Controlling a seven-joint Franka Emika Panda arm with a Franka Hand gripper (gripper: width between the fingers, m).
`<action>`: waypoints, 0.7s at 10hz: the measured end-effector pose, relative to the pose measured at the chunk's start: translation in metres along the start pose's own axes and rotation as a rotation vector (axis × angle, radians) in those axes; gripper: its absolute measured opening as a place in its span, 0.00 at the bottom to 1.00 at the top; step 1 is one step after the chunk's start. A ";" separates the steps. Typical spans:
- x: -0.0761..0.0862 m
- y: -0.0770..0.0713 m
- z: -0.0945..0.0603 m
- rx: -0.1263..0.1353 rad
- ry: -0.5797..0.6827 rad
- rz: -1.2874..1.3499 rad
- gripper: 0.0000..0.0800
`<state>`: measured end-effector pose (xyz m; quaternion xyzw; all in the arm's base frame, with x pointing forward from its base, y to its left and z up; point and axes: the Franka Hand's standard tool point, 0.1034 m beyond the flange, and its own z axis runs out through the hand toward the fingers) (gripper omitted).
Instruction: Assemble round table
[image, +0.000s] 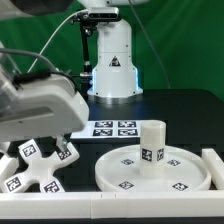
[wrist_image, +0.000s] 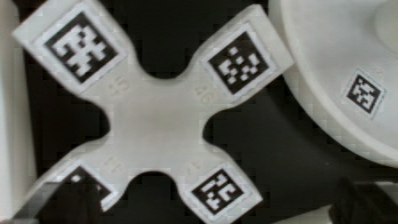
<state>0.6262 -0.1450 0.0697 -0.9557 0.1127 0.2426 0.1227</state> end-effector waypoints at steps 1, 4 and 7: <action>0.004 0.007 0.001 0.005 0.020 -0.001 0.81; 0.004 0.004 0.001 0.003 0.018 -0.006 0.81; -0.002 0.007 0.005 -0.010 -0.014 0.129 0.81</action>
Offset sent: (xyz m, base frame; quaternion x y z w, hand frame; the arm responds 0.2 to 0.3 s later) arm 0.0000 0.0000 0.0000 0.0000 0.0000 0.0000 1.0000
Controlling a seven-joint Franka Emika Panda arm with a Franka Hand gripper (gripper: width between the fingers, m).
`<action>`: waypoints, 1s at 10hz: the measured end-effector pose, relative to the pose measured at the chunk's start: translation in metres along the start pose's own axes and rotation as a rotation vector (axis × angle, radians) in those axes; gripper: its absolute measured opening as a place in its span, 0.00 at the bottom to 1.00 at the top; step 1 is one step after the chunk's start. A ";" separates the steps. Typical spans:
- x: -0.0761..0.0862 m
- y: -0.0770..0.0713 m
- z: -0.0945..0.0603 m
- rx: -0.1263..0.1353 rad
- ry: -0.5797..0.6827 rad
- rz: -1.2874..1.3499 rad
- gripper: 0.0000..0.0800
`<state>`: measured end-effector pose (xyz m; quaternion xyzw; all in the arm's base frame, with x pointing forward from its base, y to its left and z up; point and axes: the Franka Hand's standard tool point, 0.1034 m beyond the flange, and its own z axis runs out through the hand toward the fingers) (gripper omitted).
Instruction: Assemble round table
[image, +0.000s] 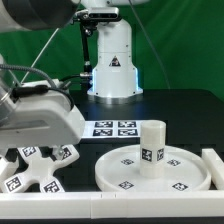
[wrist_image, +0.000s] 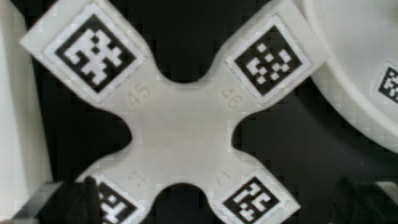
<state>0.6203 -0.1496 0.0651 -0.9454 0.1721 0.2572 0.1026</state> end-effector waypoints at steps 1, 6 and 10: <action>0.001 -0.001 -0.002 0.012 0.007 -0.004 0.81; 0.004 0.005 0.011 0.005 -0.026 0.003 0.81; -0.003 0.005 0.036 0.005 0.021 -0.021 0.81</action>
Offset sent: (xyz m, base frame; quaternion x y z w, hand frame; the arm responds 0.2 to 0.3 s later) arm 0.0000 0.0000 0.0000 0.0000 0.0000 0.0000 1.0000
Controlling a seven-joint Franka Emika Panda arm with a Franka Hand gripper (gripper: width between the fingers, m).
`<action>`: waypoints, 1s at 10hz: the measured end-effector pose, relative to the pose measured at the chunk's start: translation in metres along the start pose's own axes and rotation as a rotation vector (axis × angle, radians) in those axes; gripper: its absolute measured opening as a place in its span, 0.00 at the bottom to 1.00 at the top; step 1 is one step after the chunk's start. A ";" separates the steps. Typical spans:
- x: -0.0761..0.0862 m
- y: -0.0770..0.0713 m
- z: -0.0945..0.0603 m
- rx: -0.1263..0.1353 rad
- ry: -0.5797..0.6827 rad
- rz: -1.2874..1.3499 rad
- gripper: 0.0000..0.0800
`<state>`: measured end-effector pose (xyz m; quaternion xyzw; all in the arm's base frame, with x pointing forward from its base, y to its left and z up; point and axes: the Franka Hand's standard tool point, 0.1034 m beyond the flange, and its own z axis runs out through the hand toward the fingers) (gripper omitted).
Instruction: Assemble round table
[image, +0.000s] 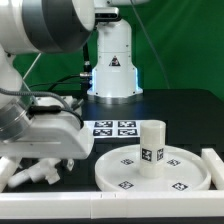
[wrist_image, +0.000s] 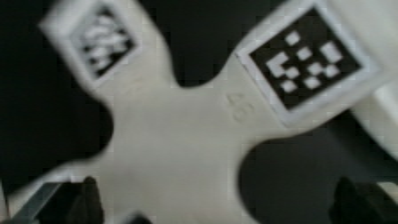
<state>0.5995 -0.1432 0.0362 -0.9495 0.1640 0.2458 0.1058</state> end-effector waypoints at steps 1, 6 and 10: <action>0.001 -0.001 0.001 -0.001 0.003 -0.002 0.81; -0.010 0.001 -0.015 0.005 -0.027 0.001 0.81; -0.013 -0.017 -0.039 0.005 -0.028 0.012 0.81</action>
Offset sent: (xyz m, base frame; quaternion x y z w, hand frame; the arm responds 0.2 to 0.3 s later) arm -0.0075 -0.0090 0.0209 -0.0167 -0.0500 0.0226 0.9984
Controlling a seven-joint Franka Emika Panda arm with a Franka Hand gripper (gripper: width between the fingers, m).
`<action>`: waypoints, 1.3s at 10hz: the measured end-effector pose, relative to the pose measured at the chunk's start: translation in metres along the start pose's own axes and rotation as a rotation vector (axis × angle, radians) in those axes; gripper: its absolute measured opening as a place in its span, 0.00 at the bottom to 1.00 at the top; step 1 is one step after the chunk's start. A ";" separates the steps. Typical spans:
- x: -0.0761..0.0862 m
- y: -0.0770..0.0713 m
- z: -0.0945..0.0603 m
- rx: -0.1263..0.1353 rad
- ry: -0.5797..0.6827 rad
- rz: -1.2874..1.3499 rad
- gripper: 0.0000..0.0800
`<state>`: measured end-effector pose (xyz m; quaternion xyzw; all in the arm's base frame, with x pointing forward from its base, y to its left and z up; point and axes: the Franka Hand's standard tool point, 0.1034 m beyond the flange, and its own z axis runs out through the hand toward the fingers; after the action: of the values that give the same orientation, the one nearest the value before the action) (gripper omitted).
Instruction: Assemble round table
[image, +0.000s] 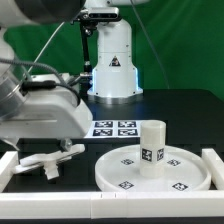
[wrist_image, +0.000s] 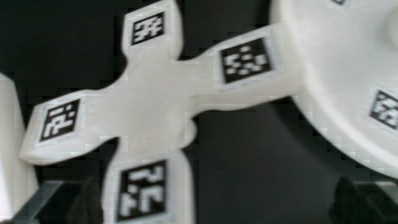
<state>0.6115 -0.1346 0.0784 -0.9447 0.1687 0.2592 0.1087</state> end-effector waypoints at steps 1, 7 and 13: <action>0.005 -0.011 0.002 -0.007 0.006 -0.006 0.81; 0.030 -0.035 0.045 -0.034 0.046 0.004 0.81; 0.022 -0.027 0.032 -0.030 0.016 0.004 0.81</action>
Offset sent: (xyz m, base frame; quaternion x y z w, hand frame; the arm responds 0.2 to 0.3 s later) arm 0.0302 0.0279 -0.0316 -0.0287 0.0498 0.0312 0.9979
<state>0.6245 -0.1057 0.0430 -0.9479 0.1674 0.2546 0.0929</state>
